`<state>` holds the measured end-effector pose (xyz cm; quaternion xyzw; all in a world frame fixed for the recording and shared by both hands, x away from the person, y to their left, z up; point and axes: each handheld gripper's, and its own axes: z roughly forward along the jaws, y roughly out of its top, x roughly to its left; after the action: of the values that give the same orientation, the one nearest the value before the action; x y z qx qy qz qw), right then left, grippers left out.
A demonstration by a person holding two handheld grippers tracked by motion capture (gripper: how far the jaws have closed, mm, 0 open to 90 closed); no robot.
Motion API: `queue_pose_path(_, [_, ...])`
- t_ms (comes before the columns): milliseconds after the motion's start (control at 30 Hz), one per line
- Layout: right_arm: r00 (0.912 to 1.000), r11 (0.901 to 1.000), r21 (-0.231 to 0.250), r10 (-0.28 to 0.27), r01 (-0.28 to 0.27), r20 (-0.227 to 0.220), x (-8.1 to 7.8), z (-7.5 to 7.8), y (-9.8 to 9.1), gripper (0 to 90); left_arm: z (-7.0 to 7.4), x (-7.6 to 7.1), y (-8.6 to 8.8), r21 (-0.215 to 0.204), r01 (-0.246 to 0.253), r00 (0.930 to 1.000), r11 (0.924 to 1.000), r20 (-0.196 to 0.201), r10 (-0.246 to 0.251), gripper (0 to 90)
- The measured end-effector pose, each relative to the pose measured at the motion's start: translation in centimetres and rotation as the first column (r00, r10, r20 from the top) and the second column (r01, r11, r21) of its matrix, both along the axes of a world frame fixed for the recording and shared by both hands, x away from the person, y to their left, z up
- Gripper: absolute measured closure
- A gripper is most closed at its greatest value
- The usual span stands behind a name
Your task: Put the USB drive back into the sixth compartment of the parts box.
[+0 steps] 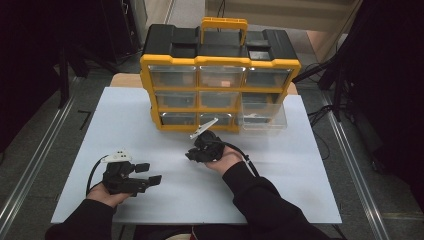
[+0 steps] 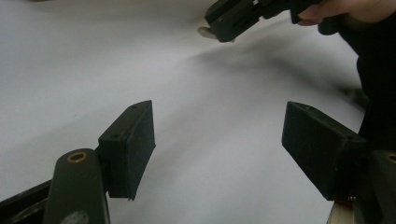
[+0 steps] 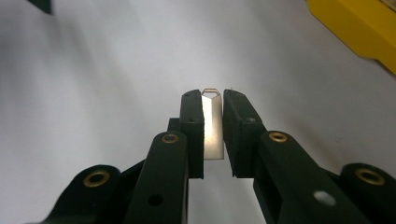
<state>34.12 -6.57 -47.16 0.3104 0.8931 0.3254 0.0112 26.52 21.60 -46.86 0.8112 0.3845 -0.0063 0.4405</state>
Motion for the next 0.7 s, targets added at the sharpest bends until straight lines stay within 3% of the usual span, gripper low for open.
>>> queue_pose_path(400, [0.9984, 0.9992, 0.036, 0.022, -0.020, -0.052, -1.0, 2.9, -1.0, 76.3, 0.0, 0.0, -0.2, -0.001, 0.001, 1.0000, 1.0000, 0.005, -0.001, 26.8])
queue_pose_path(700, [0.9959, 0.9992, 0.036, 0.023, -0.020, -0.087, -1.3, 4.2, -1.7, 76.3, 0.0, 0.0, -0.2, -0.005, 0.005, 1.0000, 1.0000, 0.003, -0.005, 26.8])
